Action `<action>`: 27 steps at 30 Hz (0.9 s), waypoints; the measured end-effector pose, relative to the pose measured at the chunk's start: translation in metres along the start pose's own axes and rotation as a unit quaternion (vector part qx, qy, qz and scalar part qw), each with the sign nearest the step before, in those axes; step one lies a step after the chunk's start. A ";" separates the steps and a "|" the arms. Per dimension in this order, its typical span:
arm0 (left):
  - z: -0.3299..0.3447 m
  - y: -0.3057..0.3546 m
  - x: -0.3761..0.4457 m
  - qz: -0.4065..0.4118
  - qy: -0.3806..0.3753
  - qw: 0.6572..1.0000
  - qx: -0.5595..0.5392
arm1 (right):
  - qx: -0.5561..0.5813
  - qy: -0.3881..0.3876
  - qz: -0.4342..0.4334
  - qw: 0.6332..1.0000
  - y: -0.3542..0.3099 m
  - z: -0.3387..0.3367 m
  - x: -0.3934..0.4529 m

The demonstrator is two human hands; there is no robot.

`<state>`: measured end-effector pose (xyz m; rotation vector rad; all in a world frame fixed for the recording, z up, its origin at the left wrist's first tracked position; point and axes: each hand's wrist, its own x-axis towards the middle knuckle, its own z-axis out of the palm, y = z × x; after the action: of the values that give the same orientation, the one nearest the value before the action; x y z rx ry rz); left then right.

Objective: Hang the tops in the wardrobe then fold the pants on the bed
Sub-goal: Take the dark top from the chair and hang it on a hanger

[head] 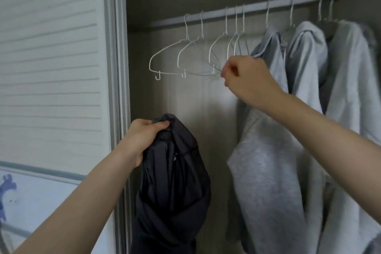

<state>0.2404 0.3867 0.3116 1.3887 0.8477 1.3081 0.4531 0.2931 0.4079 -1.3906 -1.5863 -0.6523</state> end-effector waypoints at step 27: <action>0.015 0.018 0.030 0.010 -0.049 0.994 0.094 | 0.235 0.021 0.268 0.934 0.077 0.022 0.161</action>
<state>0.2571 0.4080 0.3379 1.5990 0.9120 1.1880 0.5270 0.4071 0.5258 -1.3379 -1.1455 0.0299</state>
